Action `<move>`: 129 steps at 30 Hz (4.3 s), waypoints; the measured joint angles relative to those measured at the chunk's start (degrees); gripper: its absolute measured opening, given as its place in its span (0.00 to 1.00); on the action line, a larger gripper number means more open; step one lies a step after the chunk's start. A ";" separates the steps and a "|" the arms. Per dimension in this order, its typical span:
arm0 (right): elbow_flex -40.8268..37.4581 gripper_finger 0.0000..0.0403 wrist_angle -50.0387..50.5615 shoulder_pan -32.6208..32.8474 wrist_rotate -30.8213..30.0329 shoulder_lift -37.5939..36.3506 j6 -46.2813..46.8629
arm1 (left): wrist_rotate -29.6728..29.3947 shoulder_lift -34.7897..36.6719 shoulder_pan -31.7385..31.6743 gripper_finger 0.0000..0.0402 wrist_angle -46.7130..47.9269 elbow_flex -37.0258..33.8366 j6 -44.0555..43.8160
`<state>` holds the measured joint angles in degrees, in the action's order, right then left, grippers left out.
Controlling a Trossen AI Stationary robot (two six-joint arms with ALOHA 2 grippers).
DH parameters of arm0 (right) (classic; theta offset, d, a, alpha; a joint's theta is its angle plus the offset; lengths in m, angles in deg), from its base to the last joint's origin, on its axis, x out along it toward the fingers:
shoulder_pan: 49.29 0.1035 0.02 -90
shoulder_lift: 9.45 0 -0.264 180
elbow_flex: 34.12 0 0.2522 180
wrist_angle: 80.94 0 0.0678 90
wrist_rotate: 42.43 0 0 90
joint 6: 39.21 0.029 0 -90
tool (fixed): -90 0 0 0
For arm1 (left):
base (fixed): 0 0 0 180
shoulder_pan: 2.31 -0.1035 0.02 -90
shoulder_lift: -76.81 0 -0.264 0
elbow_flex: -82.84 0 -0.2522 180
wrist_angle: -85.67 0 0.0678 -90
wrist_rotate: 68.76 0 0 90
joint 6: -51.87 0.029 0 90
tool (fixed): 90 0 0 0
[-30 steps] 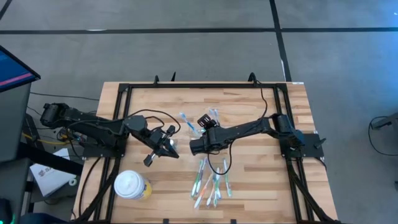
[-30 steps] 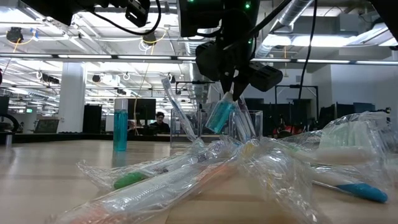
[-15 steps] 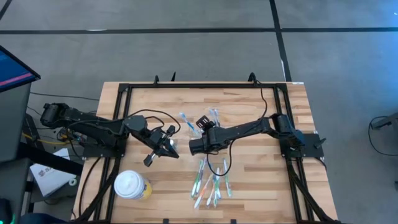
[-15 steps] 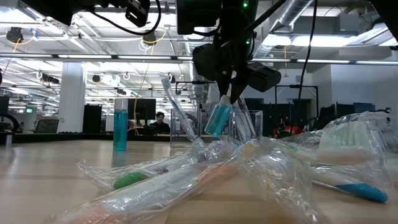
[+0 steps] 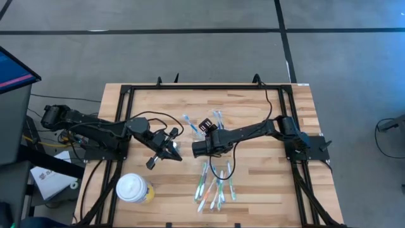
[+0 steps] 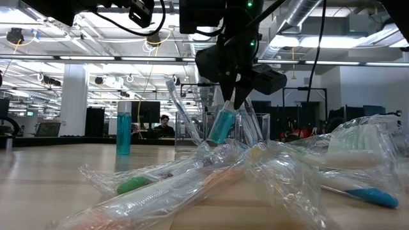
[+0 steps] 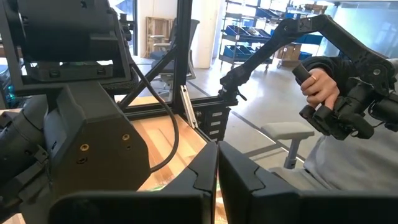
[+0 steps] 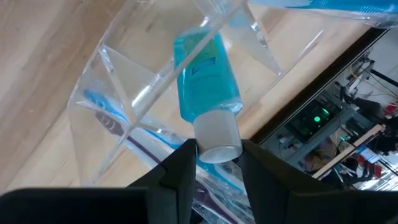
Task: Pick & Place toothbrushing station
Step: Put the mouthwash into the transparent organizer, then put the green toothbrush into the transparent organizer
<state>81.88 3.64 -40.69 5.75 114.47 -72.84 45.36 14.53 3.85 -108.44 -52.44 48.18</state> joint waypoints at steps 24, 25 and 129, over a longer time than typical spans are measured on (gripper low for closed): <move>3.11 0.41 -1.65 0.68 -2.68 -0.22 3.54 | -0.02 -0.01 -0.01 0.02 0.02 0.00 0.00; 3.92 0.41 -1.48 0.83 -2.14 -0.22 4.32 | 0.00 0.00 0.00 0.02 0.02 0.00 0.00; -51.17 0.05 -54.64 15.39 44.37 -24.39 87.04 | -0.06 -0.02 -0.02 0.02 0.63 0.00 0.00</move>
<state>30.71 -51.00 -25.31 50.12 90.07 14.20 45.30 14.50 3.82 -107.81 -52.44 48.19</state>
